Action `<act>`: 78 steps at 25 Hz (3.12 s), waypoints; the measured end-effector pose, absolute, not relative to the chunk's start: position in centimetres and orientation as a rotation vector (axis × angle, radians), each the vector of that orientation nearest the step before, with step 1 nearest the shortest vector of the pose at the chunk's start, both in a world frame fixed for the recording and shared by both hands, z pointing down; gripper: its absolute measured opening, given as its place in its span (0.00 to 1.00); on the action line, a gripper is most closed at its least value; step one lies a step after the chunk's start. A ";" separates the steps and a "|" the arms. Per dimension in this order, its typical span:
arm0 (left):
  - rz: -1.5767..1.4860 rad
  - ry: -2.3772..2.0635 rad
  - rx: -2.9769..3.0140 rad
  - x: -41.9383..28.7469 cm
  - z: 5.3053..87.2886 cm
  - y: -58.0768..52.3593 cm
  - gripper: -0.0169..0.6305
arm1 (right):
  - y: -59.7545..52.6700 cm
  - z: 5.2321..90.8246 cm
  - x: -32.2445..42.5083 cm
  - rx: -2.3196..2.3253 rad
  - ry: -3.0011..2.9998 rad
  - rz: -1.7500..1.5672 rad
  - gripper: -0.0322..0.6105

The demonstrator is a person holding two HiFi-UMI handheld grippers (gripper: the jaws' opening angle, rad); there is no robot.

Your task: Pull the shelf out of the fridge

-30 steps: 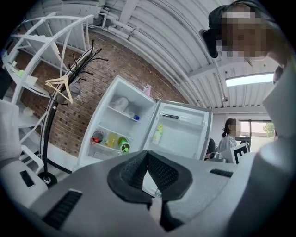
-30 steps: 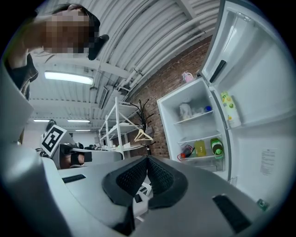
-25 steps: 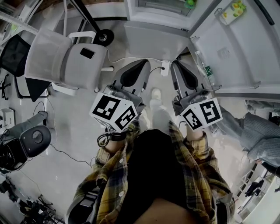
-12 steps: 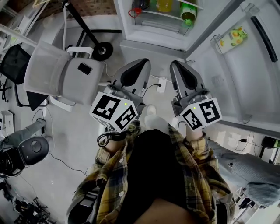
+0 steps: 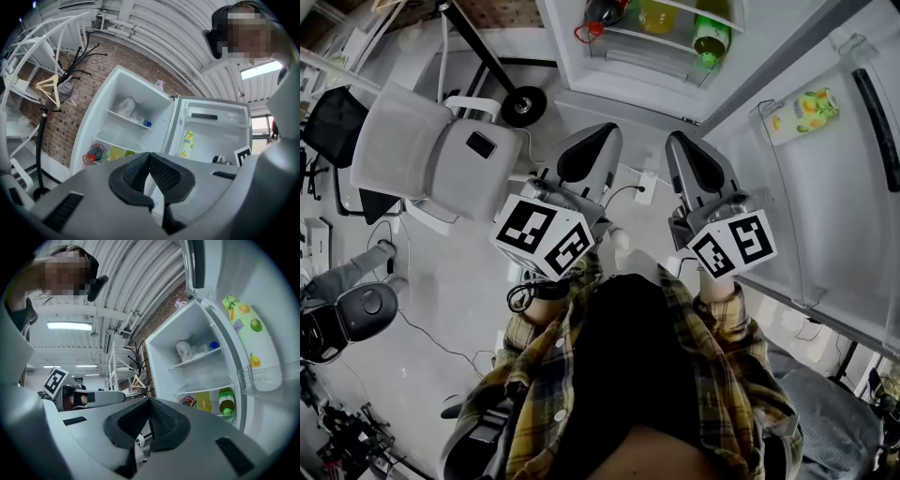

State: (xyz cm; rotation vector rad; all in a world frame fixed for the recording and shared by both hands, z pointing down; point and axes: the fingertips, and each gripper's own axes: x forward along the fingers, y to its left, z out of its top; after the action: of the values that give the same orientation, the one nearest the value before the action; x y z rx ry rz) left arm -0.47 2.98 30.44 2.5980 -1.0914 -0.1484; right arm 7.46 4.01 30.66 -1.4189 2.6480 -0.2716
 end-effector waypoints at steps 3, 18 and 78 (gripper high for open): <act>-0.133 -1.100 2.587 -0.2 30.9 2.1 0.03 | 3.1 31.2 7.7 -1.410 2.652 -0.291 0.08; -0.101 -0.971 2.639 0.9 31.4 -7.0 0.03 | -5.3 31.6 8.4 -1.524 2.573 -0.290 0.08; -0.073 -0.705 2.573 7.8 32.8 -30.3 0.04 | -28.9 33.1 14.4 -1.688 2.313 -0.501 0.08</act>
State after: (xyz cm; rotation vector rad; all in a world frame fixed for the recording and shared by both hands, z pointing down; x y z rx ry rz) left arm 7.81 -30.26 32.83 2.5731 -0.7048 -0.0734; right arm 14.38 -28.94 33.09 -1.6878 2.3128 -0.5010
